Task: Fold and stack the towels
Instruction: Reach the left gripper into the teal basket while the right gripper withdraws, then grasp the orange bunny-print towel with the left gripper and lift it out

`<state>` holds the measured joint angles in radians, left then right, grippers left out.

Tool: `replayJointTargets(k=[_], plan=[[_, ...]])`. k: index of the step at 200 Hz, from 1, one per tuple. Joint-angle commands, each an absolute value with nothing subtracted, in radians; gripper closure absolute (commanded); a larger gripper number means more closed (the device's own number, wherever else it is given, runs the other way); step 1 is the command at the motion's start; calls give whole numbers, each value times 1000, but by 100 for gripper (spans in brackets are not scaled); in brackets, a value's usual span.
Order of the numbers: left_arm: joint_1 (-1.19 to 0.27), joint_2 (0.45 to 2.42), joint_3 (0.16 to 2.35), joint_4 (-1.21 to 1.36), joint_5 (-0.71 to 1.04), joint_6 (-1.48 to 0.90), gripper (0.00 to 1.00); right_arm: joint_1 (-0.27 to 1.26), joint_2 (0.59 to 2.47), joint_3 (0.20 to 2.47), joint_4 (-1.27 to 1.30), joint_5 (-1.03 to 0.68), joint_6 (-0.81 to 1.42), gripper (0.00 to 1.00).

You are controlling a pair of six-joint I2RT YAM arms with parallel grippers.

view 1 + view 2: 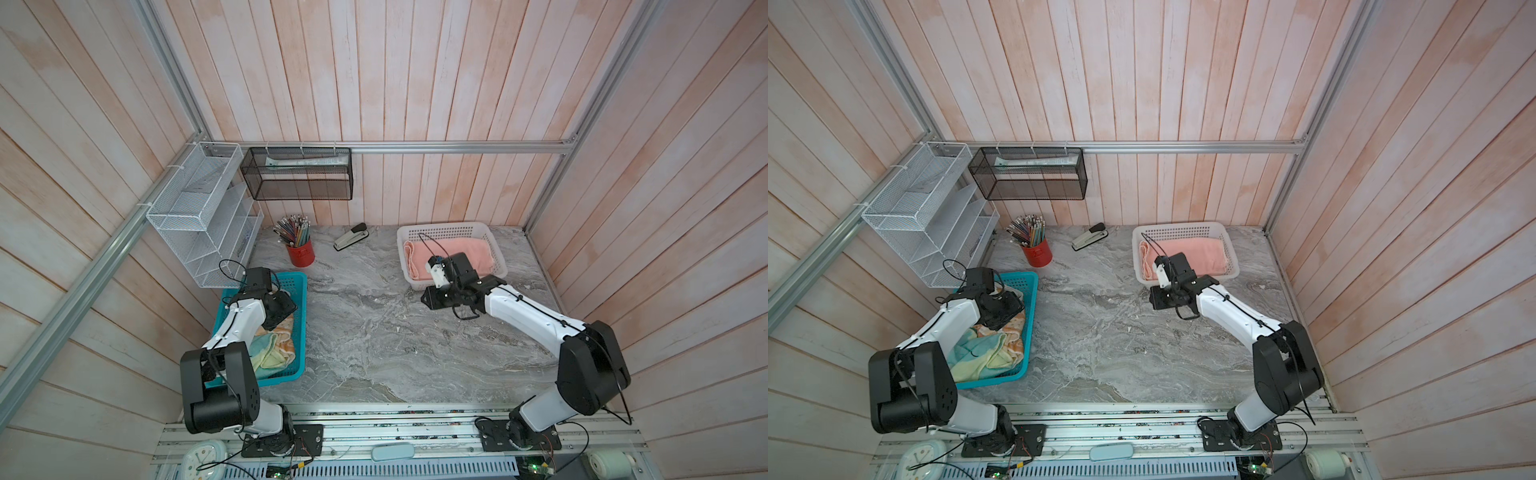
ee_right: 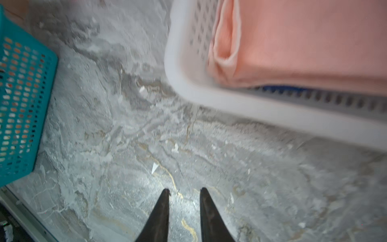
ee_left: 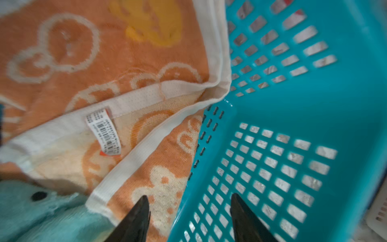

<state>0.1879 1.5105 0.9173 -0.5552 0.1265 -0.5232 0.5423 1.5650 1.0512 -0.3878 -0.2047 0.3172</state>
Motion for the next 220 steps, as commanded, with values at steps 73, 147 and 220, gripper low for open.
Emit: replayJointTargets(k=[73,147,220], plan=[[189,1564,924,-509,158,-517,88,415,1867,1186,-171,-218,282,77],[189,1293,1164,-738,83,-456,97,262,2125,1659,-308,-253,207,80],[190,1311,877,-626,145,-588,44,309,1962,1457,-267,-348,238,80]])
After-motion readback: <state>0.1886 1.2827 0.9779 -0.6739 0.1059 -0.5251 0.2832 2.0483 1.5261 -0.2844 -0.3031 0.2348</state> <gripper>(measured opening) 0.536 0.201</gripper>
